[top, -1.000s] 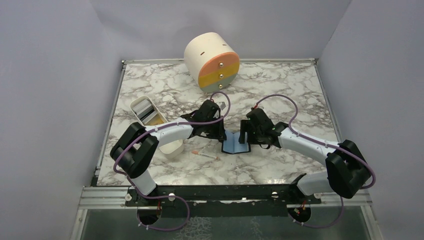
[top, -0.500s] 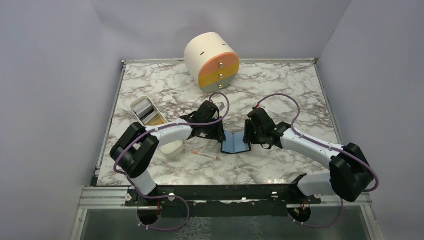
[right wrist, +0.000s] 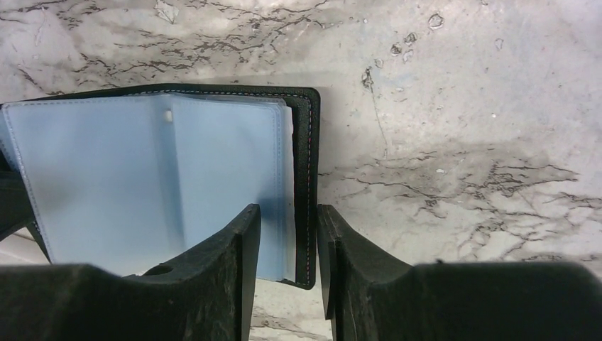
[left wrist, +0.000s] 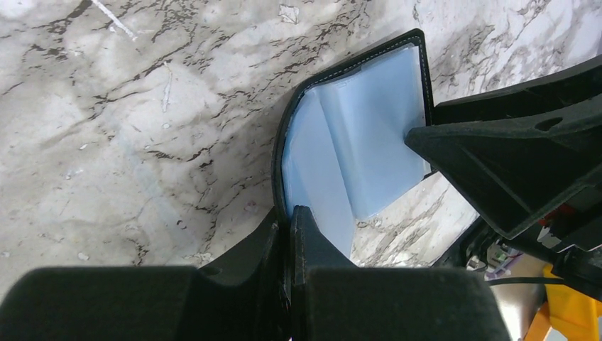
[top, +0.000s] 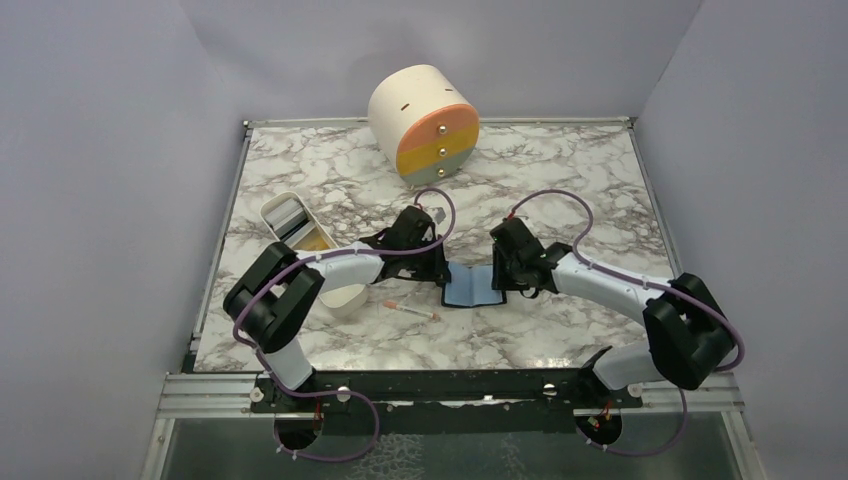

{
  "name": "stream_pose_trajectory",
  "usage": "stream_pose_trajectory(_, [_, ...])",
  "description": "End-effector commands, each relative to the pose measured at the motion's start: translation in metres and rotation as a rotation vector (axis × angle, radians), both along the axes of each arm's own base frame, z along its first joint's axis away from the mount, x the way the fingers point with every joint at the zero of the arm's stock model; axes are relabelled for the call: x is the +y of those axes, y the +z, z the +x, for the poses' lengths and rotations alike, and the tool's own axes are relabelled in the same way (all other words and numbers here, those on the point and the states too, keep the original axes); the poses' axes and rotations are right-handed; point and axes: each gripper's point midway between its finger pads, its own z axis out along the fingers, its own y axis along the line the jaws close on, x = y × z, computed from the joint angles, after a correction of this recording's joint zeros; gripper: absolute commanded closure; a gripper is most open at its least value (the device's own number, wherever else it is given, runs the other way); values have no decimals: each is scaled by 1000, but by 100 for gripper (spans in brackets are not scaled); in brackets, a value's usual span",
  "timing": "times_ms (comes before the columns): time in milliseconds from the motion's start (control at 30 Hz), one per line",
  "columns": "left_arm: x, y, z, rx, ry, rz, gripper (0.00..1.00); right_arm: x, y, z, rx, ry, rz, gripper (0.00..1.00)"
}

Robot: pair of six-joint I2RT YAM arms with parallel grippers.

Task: Put the credit cards into the card holder
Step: Open the card holder at the center of the board.

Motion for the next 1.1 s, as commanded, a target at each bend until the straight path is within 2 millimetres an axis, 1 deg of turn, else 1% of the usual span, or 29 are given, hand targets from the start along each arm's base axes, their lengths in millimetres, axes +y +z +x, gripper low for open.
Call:
stream_pose_trajectory(0, [-13, 6, 5, 0, 2, -73, 100, 3, 34, 10, -72, -15, 26, 65])
stream_pose_trajectory(133, [-16, 9, 6, -1, 10, -98, 100, 18, 68, 6, -110, 15, 151, 63])
stream_pose_trajectory(167, [-16, 2, 6, 15, 16, -91, 100, 22, 75, 6, -117, 21, 182, 62])
stream_pose_trajectory(267, [-19, 0, 6, 30, 22, -102, 100, 35, 87, 6, -139, 46, 254, 61])
stream_pose_trajectory(333, [-20, 0, 6, 36, 28, -110, 100, 45, 91, 7, -146, 68, 289, 59])
stream_pose_trajectory(433, [-20, -2, 8, 38, 33, -109, 100, 56, 87, 9, -140, 86, 292, 55])
stream_pose_trajectory(533, [-21, -3, 9, 39, 38, -102, 100, 58, 72, 15, -124, 84, 252, 48])
stream_pose_trajectory(567, [-21, -1, 9, 38, 36, -103, 98, 59, 67, 16, -118, 86, 245, 46])
stream_pose_trajectory(633, [-20, 0, 11, 34, 36, -89, 91, 61, 54, 17, -88, 85, 226, 43])
stream_pose_trajectory(700, [-16, 3, 17, 17, 42, -60, 82, 59, 43, 16, -60, 64, 201, 39])
stream_pose_trajectory(833, [0, 13, 34, -28, 83, 7, 61, 58, 30, 15, -41, 52, 180, 35])
stream_pose_trajectory(867, [7, 22, 42, -50, 103, 8, 58, 59, 28, 15, -39, 54, 182, 35])
stream_pose_trajectory(967, [24, 40, 58, -81, 148, 14, 52, 60, 19, 16, -23, 59, 159, 35])
stream_pose_trajectory(1067, [50, 53, 70, -104, 194, 39, 50, 56, 10, 16, -6, 47, 118, 35])
